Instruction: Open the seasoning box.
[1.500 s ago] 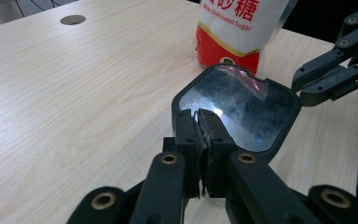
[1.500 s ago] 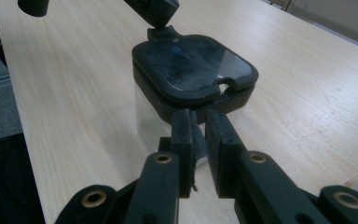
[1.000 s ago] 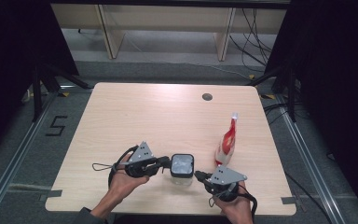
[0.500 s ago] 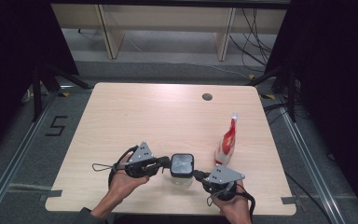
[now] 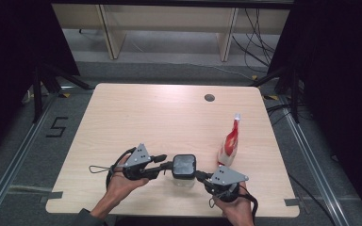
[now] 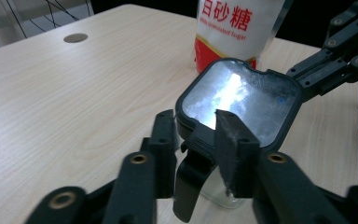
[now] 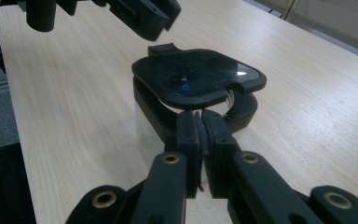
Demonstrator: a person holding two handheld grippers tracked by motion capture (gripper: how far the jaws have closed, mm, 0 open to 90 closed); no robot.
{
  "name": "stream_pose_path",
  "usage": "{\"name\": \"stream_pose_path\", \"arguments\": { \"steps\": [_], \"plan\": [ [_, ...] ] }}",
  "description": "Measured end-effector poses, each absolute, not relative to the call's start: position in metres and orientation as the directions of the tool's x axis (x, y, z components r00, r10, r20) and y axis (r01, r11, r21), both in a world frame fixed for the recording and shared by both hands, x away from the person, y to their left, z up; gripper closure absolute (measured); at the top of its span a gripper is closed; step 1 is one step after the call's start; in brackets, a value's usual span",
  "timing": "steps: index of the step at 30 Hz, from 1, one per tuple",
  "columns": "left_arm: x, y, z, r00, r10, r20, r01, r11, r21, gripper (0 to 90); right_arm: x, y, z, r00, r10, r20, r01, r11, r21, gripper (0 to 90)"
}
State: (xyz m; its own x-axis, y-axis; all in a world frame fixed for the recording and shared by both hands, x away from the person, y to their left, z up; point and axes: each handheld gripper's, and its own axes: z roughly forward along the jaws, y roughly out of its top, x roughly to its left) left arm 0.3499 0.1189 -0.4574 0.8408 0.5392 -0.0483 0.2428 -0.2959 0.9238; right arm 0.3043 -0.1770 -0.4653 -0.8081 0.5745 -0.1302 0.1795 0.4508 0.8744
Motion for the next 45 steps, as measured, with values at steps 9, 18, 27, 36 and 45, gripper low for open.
{"name": "stream_pose_path", "arguments": {
  "steps": [9,18,27,36,45],
  "plan": [
    [0.35,0.126,-0.483,0.875,0.484,-0.018,0.234,-0.39,0.891,58.6,0.303,-0.177,-0.463,-0.806,0.577,-0.131,0.181,0.45,0.874,86.8],
    [0.358,0.116,-0.501,0.88,0.474,-0.01,0.238,-0.424,0.874,59.3,0.303,-0.175,-0.462,-0.806,0.576,-0.134,0.172,0.445,0.879,86.8],
    [0.366,0.112,-0.51,0.896,0.445,-0.007,0.229,-0.448,0.864,66.8,0.306,-0.174,-0.455,-0.808,0.572,-0.144,0.159,0.445,0.881,86.8],
    [0.364,0.11,-0.508,0.894,0.448,0.019,0.215,-0.465,0.859,74.2,0.306,-0.166,-0.45,-0.811,0.568,-0.143,0.144,0.429,0.892,87.1],
    [0.361,0.108,-0.506,0.883,0.468,0.047,0.215,-0.491,0.844,74.5,0.306,-0.157,-0.441,-0.816,0.563,-0.131,0.128,0.397,0.909,87.4]
  ]
}}
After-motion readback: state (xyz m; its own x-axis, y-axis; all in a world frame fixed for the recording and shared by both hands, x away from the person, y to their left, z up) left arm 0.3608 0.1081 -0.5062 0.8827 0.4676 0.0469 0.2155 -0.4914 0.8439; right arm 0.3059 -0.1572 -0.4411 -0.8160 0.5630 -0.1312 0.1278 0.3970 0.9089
